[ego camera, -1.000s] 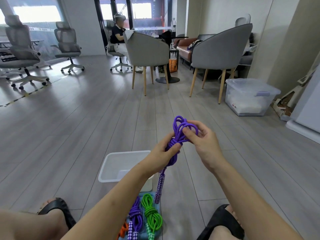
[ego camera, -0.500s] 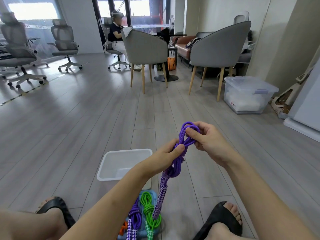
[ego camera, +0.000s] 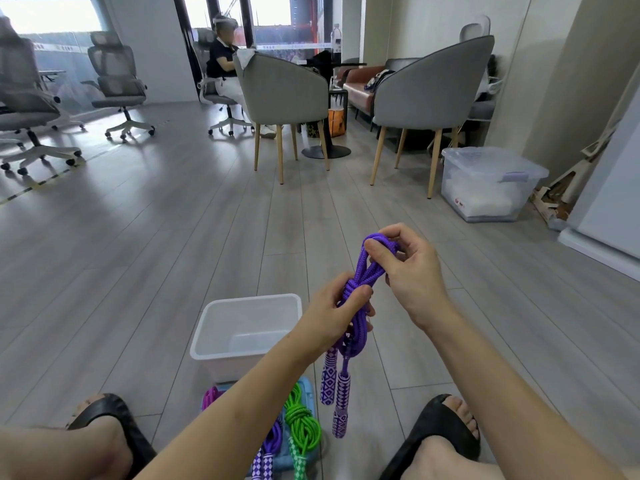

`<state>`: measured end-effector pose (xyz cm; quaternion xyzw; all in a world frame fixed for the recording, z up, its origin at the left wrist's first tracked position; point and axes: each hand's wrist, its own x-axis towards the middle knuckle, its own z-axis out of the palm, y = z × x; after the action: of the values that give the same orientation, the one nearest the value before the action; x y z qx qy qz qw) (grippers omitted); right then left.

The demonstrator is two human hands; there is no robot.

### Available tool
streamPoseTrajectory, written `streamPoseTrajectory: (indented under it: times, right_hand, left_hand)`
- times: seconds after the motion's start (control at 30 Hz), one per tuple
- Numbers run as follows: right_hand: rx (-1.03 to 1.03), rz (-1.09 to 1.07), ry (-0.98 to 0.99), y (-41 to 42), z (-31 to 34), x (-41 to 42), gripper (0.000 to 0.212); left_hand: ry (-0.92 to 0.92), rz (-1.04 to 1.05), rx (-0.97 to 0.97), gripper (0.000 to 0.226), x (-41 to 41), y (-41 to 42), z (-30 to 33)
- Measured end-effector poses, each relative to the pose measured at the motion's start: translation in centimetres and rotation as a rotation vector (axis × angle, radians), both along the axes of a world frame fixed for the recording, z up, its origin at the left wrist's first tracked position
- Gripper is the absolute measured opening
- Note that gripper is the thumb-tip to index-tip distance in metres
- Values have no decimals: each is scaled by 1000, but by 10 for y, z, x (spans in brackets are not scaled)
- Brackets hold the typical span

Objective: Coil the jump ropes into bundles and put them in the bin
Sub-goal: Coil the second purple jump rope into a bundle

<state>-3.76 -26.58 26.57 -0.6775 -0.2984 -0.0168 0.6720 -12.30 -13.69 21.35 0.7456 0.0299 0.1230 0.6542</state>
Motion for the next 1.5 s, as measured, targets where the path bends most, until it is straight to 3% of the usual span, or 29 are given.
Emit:
streamPoseTrajectory:
  times: [0.1,0.27,0.47,0.6,0.7,0.8,1.0,1.1,1.27,1.5]
  right_hand:
    - [39,75,-16,-1,-2,1,5]
    - [100,-64,89,5,-11,3,6]
    - [171,83,297,1,-11,22,4]
    - [224,180,418,5,-27,26,25]
    - [41,178,406,9,-45,21,33]
    - [-184,224,389,11,-53,9,24]
    - [-164,197,385,24,-60,-13,15]
    - [-188,215,456,31,-68,-24,13]
    - [-389,274,459,41,-74,-41,9]
    - [-693,320,526,70,-127,-47,11]
  left_hand:
    - [11,-18,-38,25,-1,1,-1]
    - [-10,11,49,18,-1,-5,-13]
    - [46,-128,-169,31,-9,1,-13]
    - [32,11,-148,28,-14,8,-27]
    - [22,109,-132,27,-15,11,-33]
    - [23,160,-124,25,-18,13,-37]
    - [41,228,-111,19,-33,23,-43]
    - [68,267,73,15,-46,37,-54]
    - [144,381,573,22,-83,65,-81]
    - [325,298,1131,39,-119,86,-147]
